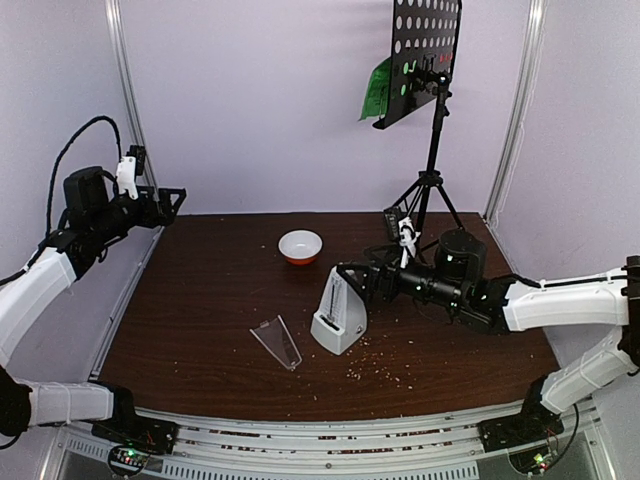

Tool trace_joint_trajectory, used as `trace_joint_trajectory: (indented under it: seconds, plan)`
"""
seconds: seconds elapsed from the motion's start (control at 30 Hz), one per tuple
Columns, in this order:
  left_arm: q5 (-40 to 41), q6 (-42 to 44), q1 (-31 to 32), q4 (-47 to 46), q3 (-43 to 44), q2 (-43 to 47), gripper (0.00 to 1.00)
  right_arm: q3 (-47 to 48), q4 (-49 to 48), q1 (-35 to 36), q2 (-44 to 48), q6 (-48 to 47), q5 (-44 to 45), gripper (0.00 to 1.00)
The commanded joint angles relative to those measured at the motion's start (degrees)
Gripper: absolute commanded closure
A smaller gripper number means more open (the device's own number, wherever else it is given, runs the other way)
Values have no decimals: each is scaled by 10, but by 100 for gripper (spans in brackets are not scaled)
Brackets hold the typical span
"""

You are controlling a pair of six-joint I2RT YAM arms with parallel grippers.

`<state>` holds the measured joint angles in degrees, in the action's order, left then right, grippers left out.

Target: Pack up the instrument practice props

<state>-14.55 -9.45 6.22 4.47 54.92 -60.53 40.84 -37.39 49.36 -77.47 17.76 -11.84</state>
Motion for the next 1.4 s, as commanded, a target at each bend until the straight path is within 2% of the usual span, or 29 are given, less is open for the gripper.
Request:
trace_joint_trajectory:
  seconds: [0.0, 0.33, 0.67, 1.1, 1.37]
  plan:
    - [2, 8, 1, -22, -5, -3, 2, 1, -54, 2, -26, -19, -19, 0]
    - [3, 8, 1, -22, -7, -7, 2, 16, -60, 14, -99, -65, 37, 0]
    - [5, 10, 2, -21, -6, -13, 2, 7, -122, 22, -157, -61, 82, 0]
    - [0, 7, 2, -20, -6, -6, 2, -9, -167, 42, -177, -50, 174, 0]
    - [-5, 5, 1, -20, -6, -12, 2, -6, -164, 50, -190, -63, 187, 5]
